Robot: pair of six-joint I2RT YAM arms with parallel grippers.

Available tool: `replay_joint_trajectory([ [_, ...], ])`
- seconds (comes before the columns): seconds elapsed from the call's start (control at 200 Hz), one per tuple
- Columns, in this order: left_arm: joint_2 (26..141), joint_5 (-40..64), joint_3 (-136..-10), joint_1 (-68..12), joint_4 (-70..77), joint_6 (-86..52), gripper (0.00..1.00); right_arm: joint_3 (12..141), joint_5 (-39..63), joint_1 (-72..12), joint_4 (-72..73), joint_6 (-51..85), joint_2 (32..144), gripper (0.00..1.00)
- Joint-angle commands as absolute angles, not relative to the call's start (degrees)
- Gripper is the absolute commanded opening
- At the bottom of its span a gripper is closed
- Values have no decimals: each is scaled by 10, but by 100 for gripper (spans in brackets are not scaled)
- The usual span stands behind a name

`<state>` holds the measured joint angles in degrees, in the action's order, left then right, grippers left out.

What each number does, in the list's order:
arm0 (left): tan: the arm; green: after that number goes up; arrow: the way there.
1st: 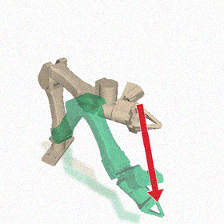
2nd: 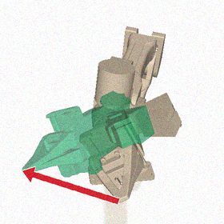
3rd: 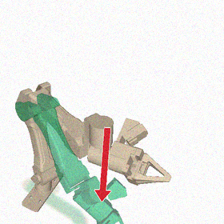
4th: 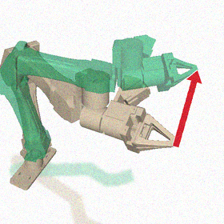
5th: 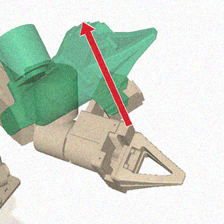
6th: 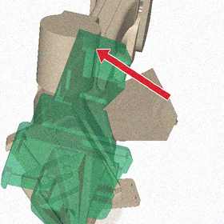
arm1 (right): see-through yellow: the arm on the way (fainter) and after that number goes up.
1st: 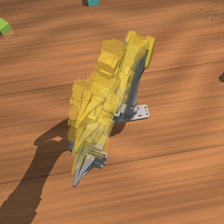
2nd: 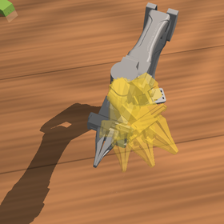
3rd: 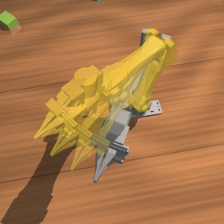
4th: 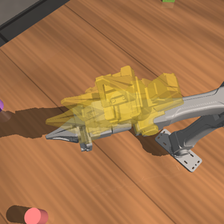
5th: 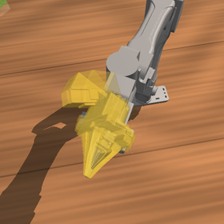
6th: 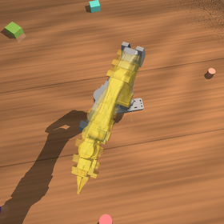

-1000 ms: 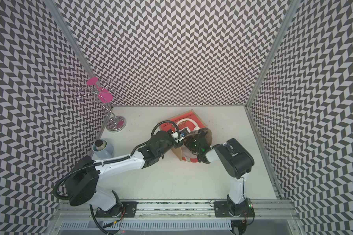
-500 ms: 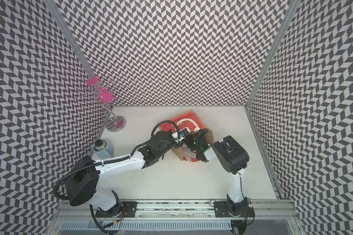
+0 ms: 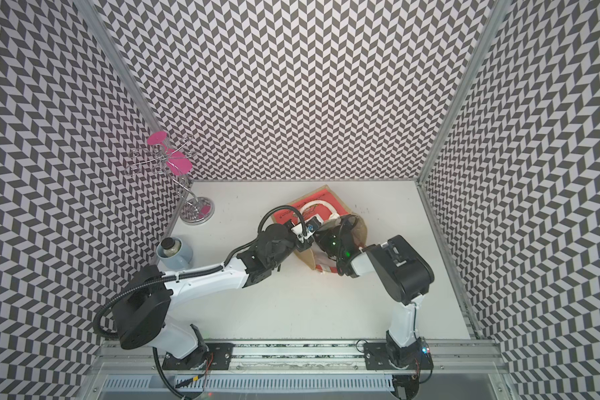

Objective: Take out the folding fans from the tote bags
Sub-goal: Pick up the folding fan from the canvas bag.

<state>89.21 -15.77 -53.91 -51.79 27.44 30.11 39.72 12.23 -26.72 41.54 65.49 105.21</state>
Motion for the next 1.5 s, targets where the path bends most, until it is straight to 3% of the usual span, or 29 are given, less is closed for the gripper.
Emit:
replay_joint_trajectory([
  [0.0,903,-206,-541,-519,301,305,0,383,107,-270,373,590,978,0],
  [0.566,891,-273,-526,-517,337,329,0,375,-87,-276,107,412,696,0],
  [0.736,899,-291,-526,-514,339,330,0,369,-46,-275,123,358,631,0],
  [1.127,909,-354,-562,-510,357,359,0,336,186,-276,211,290,589,0],
  [1.332,905,-374,-564,-488,364,393,0,310,91,-271,208,288,519,0],
  [1.492,894,-382,-561,-456,353,404,0,337,88,-232,162,273,476,0],
])
